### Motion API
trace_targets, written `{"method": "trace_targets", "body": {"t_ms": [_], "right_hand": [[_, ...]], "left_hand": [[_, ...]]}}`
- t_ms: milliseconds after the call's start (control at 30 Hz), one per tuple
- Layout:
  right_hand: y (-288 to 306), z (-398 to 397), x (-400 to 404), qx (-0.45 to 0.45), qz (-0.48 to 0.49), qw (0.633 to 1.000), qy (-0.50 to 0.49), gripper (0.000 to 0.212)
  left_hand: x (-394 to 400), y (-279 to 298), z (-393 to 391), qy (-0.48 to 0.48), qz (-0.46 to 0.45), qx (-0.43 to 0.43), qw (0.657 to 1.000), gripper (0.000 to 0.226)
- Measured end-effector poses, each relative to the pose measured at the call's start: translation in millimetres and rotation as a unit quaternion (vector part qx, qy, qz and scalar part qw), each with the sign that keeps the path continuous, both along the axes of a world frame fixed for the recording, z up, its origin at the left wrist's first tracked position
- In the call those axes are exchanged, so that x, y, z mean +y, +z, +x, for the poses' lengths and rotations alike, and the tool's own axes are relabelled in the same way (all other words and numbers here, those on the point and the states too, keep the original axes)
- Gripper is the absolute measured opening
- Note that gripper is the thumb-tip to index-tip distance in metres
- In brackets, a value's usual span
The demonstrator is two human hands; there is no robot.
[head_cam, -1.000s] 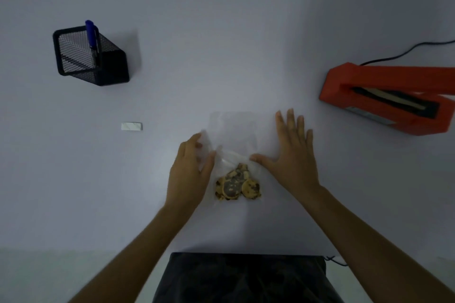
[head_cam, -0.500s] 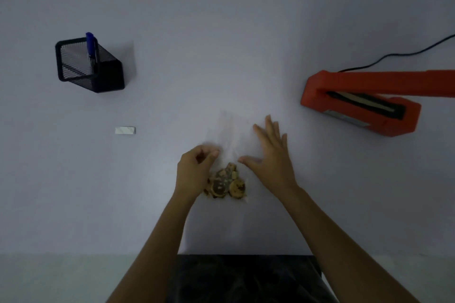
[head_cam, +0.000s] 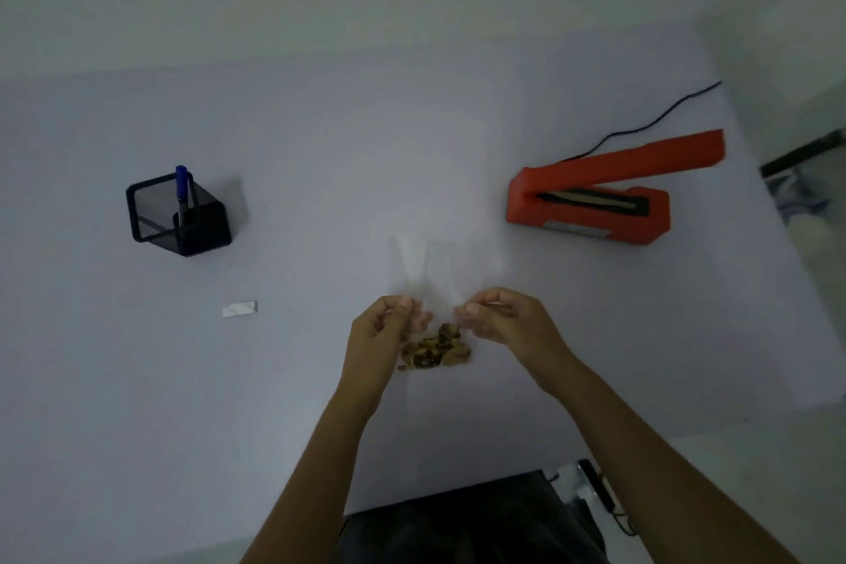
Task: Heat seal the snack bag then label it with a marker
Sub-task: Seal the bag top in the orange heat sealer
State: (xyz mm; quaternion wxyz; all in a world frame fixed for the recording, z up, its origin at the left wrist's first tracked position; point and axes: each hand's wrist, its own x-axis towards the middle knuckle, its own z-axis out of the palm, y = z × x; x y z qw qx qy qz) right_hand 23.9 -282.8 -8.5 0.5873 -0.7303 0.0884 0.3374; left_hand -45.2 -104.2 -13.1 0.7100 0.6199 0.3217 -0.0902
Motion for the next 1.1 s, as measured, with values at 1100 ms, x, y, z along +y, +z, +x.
{"method": "trace_targets", "body": {"t_ms": [1100], "right_hand": [[-28, 120, -168, 0.014, -0.075, 0.982, -0.171, 0.017]], "left_hand": [[-186, -24, 174, -0.018, 0.079, 0.076, 0.994, 0.021]]}}
